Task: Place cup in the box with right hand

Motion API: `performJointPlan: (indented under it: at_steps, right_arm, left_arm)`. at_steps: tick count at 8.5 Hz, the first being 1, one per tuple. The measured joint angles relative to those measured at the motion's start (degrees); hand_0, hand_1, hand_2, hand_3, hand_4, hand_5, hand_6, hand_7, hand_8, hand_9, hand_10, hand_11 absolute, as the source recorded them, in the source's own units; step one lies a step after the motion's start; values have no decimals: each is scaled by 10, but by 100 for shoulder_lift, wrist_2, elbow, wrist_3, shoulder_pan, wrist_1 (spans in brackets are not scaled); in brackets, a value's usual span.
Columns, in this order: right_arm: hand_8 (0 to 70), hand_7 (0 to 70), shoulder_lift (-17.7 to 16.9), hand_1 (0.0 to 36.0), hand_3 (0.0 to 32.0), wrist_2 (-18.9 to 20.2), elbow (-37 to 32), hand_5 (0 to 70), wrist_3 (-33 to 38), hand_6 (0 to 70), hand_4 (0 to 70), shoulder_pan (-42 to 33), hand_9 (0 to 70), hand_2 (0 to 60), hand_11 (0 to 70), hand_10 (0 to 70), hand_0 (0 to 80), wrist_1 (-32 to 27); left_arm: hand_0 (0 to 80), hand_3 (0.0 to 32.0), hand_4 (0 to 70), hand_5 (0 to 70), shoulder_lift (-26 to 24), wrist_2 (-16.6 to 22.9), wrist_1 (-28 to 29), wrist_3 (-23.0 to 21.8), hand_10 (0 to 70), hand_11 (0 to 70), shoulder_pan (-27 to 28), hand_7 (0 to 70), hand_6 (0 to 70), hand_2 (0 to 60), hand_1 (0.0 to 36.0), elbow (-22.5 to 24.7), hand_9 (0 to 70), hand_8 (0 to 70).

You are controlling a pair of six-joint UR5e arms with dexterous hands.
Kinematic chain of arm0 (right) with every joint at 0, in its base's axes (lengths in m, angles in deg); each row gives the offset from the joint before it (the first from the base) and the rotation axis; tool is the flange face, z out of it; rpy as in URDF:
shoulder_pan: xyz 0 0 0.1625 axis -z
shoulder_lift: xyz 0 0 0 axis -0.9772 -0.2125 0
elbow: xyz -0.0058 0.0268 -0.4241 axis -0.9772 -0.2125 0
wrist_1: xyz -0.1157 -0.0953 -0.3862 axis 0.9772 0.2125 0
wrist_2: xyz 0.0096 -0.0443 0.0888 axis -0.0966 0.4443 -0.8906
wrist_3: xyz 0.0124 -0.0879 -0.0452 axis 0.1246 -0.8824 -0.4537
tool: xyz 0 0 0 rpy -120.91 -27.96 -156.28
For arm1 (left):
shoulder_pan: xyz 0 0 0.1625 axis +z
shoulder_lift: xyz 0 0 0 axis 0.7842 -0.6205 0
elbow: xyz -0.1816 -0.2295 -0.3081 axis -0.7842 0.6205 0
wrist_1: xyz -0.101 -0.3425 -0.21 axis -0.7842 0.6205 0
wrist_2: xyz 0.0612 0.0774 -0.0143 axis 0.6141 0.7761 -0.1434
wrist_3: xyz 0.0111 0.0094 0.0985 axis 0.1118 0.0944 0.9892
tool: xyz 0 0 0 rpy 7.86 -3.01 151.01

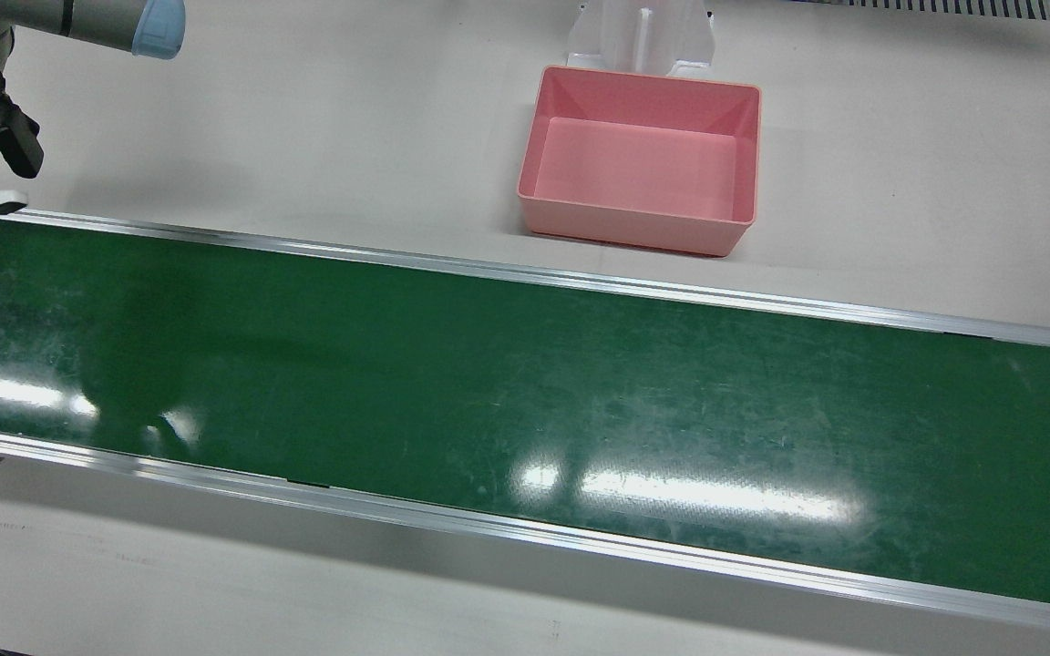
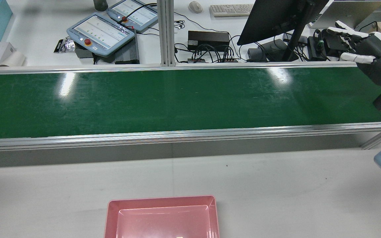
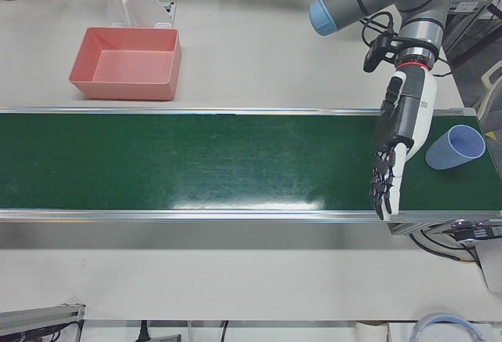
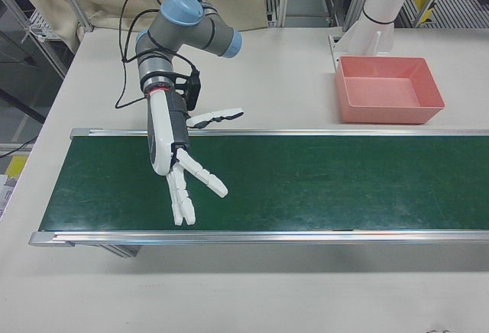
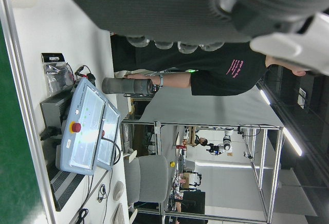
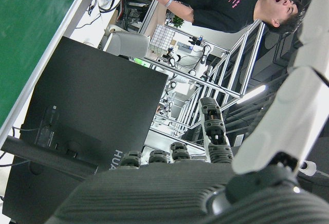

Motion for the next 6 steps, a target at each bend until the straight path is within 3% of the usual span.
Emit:
performJointPlan:
  at_steps: [2, 3, 4, 6]
  right_arm:
    - [5, 139, -34, 67, 14, -3, -2, 27, -5, 30, 103, 11, 45, 37, 14, 2, 448, 24]
    - [4, 143, -43, 92, 50, 2, -5, 28, -8, 28, 59, 14, 45, 133, 14, 1, 425, 85]
    - [3, 137, -43, 71, 54, 7, -11, 30, -10, 27, 81, 26, 42, 32, 19, 4, 456, 169]
    - [5, 128, -35, 85, 52, 2, -50, 32, -8, 26, 66, 108, 43, 68, 23, 7, 447, 279]
  left_arm:
    - [0, 0, 0, 0, 0, 0, 0, 0, 0, 0, 0, 0, 0, 0, 0, 0, 0, 0]
    - [0, 0, 0, 0, 0, 0, 0, 0, 0, 0, 0, 0, 0, 0, 0, 0, 0, 0]
    - [0, 0, 0, 0, 0, 0, 0, 0, 0, 0, 0, 0, 0, 0, 0, 0, 0, 0]
    - [0, 0, 0, 0, 0, 3, 0, 0, 0, 0, 0, 0, 0, 0, 0, 0, 0, 0]
